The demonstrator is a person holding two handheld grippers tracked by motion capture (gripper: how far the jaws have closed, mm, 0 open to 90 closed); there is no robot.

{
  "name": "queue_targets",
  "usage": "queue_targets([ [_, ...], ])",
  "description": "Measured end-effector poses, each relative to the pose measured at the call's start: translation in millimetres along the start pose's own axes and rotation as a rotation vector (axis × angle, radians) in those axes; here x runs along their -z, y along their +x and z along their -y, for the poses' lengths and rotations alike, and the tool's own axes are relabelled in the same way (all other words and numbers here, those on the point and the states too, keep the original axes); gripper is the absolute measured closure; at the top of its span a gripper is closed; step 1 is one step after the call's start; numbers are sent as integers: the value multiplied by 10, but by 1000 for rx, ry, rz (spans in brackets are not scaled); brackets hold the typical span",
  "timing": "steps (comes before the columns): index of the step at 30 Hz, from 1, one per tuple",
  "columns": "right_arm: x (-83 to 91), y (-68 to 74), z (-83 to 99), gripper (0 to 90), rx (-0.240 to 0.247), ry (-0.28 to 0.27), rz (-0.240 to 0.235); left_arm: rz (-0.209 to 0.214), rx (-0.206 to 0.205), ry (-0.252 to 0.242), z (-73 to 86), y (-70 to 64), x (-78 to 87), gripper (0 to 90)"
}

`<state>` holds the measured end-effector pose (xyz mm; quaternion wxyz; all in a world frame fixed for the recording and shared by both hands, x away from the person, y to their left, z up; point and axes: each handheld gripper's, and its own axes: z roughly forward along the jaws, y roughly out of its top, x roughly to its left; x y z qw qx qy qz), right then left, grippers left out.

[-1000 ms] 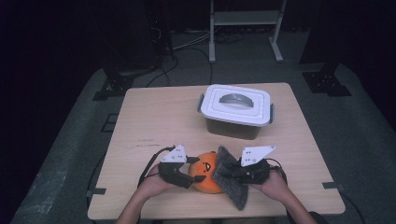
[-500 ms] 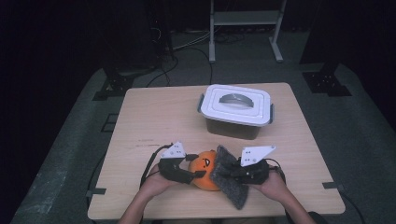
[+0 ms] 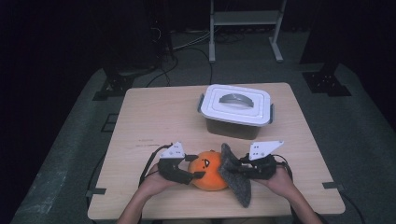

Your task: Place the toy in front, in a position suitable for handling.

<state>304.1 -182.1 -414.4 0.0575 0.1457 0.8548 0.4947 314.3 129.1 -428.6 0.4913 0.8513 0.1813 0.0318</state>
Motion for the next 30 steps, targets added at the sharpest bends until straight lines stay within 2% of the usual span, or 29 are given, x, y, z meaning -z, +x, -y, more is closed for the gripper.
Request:
queue_targets([
  [2,-6,-39,2,737,-19,-4,18,4,1,1,3,4,5,305],
  [4,-50,-45,18,736,-25,18,12,16,8,0,4,12,11,297],
  [10,-134,118,22,732,8,55,-48,34,37,-11,-9,14,35,270],
  [12,-153,179,33,727,26,71,-82,36,29,-4,-11,1,26,272],
  [14,-154,210,25,727,42,86,-96,29,9,3,-14,-21,17,275],
  [16,-122,189,-4,731,45,80,-96,20,-12,9,-12,-37,10,298],
  [18,-70,138,-39,732,26,38,-83,30,-31,9,-10,-48,7,310],
  [20,-22,67,-81,732,5,-16,-43,37,-58,14,-16,-68,1,309],
  [22,-15,14,-94,731,-14,-32,-13,40,-69,16,-21,-79,-2,305],
  [24,-53,-25,-70,731,-30,-17,-11,40,-66,15,-23,-76,0,293],
  [25,-121,-5,-30,729,-23,25,-22,45,-60,10,-31,-69,5,247],
  [28,-147,47,-19,730,-11,35,-34,35,-23,-17,-60,-54,25,223],
  [30,-138,96,-20,727,3,41,-56,42,-23,-13,-58,-59,12,225],
])
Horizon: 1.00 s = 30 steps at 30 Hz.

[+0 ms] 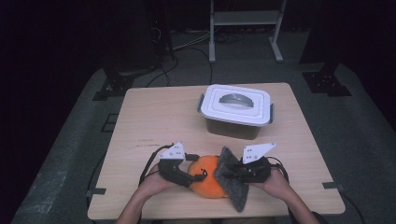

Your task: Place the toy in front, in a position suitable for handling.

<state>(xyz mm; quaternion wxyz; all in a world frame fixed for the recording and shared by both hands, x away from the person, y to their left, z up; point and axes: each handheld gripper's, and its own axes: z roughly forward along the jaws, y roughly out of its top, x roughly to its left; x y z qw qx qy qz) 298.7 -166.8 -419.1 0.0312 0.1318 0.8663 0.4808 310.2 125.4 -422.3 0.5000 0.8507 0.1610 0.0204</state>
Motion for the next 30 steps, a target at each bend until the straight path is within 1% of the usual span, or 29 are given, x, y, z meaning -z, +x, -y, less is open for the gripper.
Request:
queue_targets([
  [1,16,46,9,727,15,13,-10,6,-13,4,8,-16,-19,253],
  [2,16,46,9,727,15,13,-10,9,-21,7,11,-30,-28,253],
  [3,28,50,3,728,19,14,-9,5,-36,10,10,-46,-37,274],
  [4,49,55,-14,731,27,14,1,1,-43,16,3,-60,-44,283],
  [5,72,56,-37,732,30,2,10,4,-53,17,-2,-70,-50,293],
  [6,91,53,-64,732,33,-25,14,16,-81,19,-7,-95,-56,302],
  [7,109,43,-108,732,28,-67,24,19,-98,21,-10,-110,-58,309],
  [9,100,35,-153,732,32,-76,32,24,-125,30,-18,-140,-64,309],
  [11,56,25,-157,731,35,-61,36,29,-142,30,-20,-153,-66,308],
  [14,-3,17,-102,730,27,-34,24,35,-142,30,-24,-145,-51,302],
  [15,2,16,-96,730,24,-34,19,26,-133,22,-37,-142,-40,288],
  [17,15,27,-78,728,20,-32,16,12,-107,9,-60,-137,-32,226],
  [19,12,45,-44,726,18,-34,4,10,-98,3,-64,-141,-46,201],
  [20,16,53,-36,726,18,-35,4,14,-100,7,-60,-144,-54,207],
  [22,28,51,-34,726,21,-29,4,24,-106,8,-47,-146,-63,252],
  [24,48,38,-27,727,19,-26,3,29,-125,16,-38,-147,-58,298],
  [25,62,18,-17,727,16,-27,2,30,-131,21,-32,-152,-56,308],
  [28,116,-68,56,728,-4,-5,4,32,-140,31,-13,-150,-45,315],
  [30,159,-127,115,728,-26,11,24,40,-136,30,1,-136,-35,317],
])
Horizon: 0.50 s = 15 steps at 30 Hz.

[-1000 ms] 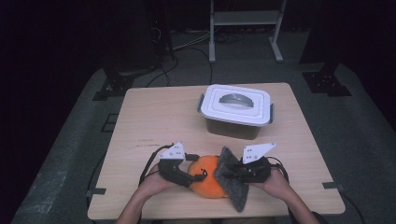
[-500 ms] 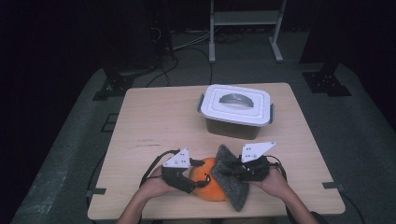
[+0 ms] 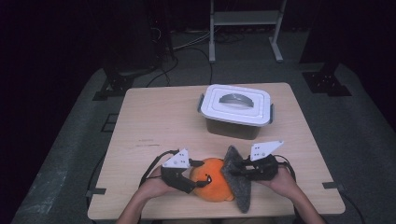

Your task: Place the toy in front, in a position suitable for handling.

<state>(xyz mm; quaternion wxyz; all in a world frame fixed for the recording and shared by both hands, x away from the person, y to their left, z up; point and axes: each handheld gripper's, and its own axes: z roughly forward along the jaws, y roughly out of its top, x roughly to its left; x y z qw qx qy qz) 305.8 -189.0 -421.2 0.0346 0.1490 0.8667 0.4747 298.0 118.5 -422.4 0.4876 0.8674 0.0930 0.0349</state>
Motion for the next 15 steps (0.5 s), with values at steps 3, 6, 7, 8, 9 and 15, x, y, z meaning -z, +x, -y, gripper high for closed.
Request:
queue_targets([
  [3,44,-37,12,728,-19,-16,25,8,-2,3,7,7,7,316],
  [6,-4,-9,-21,728,-8,-11,18,-9,-1,13,-30,10,21,259],
  [7,-25,2,-21,728,-2,-9,16,-25,19,11,-51,15,25,229],
  [8,-45,23,-23,728,0,-6,6,-19,38,1,-56,20,26,210],
  [9,-47,38,-28,728,3,-3,-3,-11,42,1,-55,23,24,214],
  [15,32,96,-126,739,40,-46,26,9,-21,17,-56,-39,-15,304],
])
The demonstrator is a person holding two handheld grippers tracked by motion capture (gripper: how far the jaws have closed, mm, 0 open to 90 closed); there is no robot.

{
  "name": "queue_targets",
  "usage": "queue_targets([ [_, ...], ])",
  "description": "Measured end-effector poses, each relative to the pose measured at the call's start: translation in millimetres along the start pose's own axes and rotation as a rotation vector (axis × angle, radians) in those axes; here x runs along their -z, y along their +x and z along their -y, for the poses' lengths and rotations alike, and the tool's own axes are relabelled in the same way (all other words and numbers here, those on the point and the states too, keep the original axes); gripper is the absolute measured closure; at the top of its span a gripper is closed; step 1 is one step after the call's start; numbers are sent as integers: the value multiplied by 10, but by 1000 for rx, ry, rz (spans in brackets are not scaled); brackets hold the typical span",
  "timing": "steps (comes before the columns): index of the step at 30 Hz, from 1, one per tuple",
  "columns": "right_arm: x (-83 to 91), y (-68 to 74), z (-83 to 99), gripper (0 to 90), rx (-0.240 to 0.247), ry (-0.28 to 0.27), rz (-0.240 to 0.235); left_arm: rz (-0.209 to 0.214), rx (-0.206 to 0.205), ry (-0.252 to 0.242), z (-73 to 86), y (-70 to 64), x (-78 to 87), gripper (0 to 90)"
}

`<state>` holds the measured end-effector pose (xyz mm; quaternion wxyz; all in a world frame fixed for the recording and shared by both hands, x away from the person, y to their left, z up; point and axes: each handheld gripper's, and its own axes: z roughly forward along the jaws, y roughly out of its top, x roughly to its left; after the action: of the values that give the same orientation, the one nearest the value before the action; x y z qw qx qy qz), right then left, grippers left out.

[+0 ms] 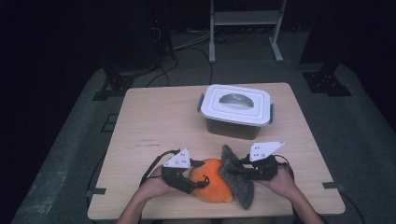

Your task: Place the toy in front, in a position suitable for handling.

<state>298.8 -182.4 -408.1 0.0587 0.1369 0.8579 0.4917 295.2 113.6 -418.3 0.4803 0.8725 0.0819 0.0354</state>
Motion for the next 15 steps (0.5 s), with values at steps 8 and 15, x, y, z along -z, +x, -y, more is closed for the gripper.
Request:
queue_targets([
  [8,-141,-25,-49,740,-9,-5,-10,27,-70,9,-17,-74,-33,314],
  [15,-48,-167,140,740,-86,24,-11,22,-41,5,20,-33,-10,315],
])
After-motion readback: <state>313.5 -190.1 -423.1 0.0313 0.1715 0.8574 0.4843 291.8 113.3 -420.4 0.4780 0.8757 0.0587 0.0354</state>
